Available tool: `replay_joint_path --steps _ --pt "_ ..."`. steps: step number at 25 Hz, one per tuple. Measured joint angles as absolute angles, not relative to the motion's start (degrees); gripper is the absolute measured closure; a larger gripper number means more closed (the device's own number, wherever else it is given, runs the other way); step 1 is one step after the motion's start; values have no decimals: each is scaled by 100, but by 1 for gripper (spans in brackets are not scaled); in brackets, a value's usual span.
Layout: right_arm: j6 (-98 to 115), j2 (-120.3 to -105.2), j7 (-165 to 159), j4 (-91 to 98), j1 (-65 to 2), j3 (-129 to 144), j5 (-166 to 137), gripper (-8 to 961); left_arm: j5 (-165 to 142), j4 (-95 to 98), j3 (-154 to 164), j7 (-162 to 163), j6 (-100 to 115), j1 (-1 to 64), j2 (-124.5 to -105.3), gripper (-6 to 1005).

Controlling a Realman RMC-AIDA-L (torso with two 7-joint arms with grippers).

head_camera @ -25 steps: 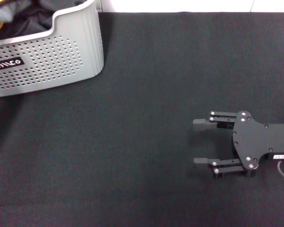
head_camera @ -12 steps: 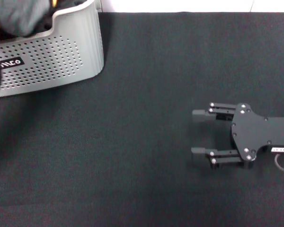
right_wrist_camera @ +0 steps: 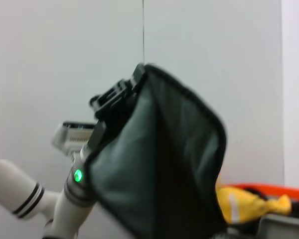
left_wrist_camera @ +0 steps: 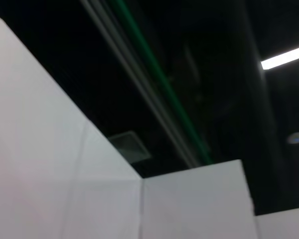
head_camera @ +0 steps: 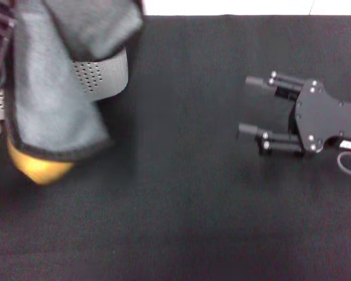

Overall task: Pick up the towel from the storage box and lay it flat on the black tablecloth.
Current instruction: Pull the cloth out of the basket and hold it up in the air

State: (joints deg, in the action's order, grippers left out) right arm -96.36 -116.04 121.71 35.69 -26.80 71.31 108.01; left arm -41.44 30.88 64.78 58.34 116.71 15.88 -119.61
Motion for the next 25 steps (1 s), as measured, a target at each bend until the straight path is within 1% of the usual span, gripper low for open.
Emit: replay_joint_path --steps 15,25 --pt "-9666 -11619 12269 3570 -3079 7568 11626 250 -4606 2723 6800 5602 11659 1760 -11959 979" --pt "-9614 -11619 12279 3326 -3405 7749 11717 284 -5421 2614 6808 5166 11654 2103 -11963 979"
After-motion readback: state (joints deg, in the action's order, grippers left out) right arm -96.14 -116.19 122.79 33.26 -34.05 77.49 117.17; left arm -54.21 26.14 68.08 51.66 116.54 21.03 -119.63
